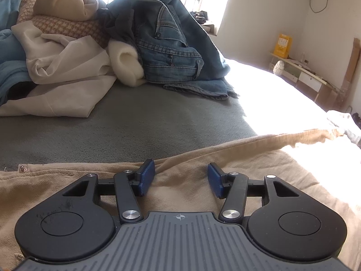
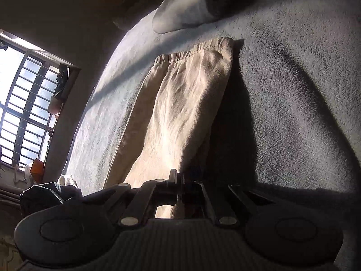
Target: Fold clothes
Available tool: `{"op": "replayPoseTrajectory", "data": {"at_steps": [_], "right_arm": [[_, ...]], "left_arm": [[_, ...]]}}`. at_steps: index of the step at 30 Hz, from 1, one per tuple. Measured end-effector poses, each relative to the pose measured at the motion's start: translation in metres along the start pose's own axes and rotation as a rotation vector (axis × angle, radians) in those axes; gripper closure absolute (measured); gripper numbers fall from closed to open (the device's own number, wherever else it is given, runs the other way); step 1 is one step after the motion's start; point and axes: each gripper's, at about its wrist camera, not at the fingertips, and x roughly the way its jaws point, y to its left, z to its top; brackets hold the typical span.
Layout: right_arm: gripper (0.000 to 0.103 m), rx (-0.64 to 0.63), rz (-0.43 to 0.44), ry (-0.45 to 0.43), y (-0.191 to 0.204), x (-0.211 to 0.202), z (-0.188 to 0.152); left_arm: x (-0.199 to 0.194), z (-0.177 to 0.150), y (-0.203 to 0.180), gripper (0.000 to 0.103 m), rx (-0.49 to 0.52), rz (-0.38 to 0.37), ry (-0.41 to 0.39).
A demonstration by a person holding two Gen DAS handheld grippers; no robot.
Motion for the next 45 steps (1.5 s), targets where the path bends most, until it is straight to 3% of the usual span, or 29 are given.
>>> {"op": "replayPoseTrajectory", "data": {"at_steps": [8,14,16,20,24,29,34,36,40,45], "right_arm": [[0.101,0.003,-0.053,-0.005,0.000,-0.008,-0.004],[0.100,-0.133,-0.113,-0.033,0.010,0.004,0.001],[0.093,-0.135,-0.133,-0.007,0.007,0.008,0.006],[0.057,0.022,-0.110,-0.036,-0.016,-0.014,0.023],[0.055,0.020,-0.137,-0.126,-0.021,-0.045,0.025],[0.055,-0.283,-0.108,-0.099,0.035,-0.039,0.011],[0.055,-0.682,-0.073,-0.028,0.110,-0.001,-0.027],[0.055,-0.767,-0.081,-0.012,0.132,0.015,-0.031],[0.055,-0.788,-0.145,-0.040,0.138,0.038,-0.003],[0.055,-1.004,-0.300,-0.032,0.122,0.070,0.031]], "left_arm": [[-0.003,0.002,0.000,0.051,-0.011,0.000,0.007],[0.000,0.000,-0.003,0.051,0.011,0.012,0.014],[0.000,-0.001,-0.005,0.050,0.025,0.019,0.014],[-0.003,0.001,-0.007,0.050,0.028,0.023,0.019],[-0.014,0.005,-0.009,0.050,0.022,0.020,0.020],[-0.036,0.010,-0.014,0.050,0.025,-0.040,0.026],[-0.034,0.001,-0.027,0.050,0.055,-0.208,0.129],[-0.029,-0.008,-0.031,0.050,0.074,-0.202,0.154],[-0.025,-0.018,-0.034,0.050,0.089,-0.198,0.173],[-0.021,-0.018,-0.030,0.049,0.100,-0.211,0.187]]}}
